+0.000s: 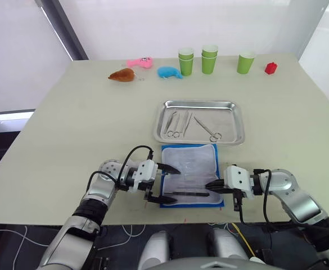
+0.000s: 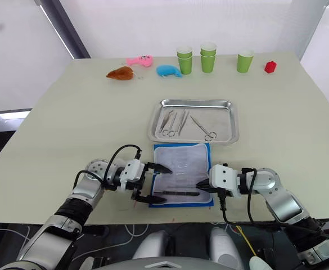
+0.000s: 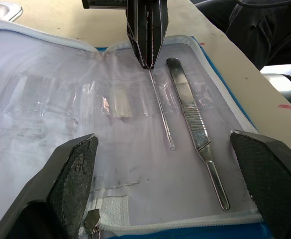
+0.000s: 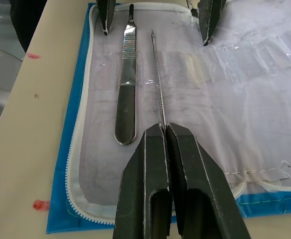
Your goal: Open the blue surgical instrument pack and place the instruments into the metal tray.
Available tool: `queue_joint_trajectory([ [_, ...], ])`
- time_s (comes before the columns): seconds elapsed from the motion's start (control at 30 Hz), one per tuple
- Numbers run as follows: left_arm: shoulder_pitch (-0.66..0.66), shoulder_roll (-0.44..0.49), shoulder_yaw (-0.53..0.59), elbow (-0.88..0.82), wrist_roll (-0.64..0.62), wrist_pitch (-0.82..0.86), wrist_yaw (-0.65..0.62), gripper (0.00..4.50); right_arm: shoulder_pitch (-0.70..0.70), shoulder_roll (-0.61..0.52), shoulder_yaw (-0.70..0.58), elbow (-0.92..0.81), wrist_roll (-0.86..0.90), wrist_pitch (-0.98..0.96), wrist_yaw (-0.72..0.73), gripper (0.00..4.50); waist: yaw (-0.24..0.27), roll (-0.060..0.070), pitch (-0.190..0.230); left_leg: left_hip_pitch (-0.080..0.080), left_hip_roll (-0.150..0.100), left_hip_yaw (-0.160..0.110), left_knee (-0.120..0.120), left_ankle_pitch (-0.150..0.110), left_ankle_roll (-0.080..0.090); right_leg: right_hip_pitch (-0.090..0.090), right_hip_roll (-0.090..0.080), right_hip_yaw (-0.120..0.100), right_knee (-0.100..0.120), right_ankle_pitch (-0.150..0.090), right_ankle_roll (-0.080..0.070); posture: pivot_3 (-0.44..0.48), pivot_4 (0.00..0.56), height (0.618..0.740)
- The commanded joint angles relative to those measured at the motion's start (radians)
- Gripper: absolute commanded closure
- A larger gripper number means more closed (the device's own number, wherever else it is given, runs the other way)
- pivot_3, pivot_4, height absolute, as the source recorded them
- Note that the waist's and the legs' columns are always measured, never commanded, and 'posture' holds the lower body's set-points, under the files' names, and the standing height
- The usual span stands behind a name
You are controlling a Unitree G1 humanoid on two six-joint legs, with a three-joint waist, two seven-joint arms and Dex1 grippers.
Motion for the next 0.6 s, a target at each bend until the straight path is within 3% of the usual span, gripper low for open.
queue_joint_trajectory([
  [0.03, 0.087, -0.007, -0.082, 0.109, 0.12, 0.054, 0.022, 0.0, -0.025, 0.003, 0.018, -0.053, -0.027, 0.069, -0.013, 4.47, 0.0, 0.0, 0.0, 0.0, 0.0, 0.0, 0.0, 0.0, 0.0, 0.0, 0.0, 0.0, 0.0, 0.0, 0.0, 0.0, 0.15, 0.74],
  [0.6, 0.089, -0.006, -0.082, 0.106, 0.12, 0.057, 0.023, 0.0, -0.125, -0.031, 0.036, -0.252, -0.057, 0.29, -0.01, 4.47, 0.001, 0.002, 0.001, -0.002, 0.0, -0.003, 0.0, 0.0, 0.0, -0.001, 0.0, -0.003, -0.001, 0.0, 0.0, 0.0, 0.15, 0.74],
])
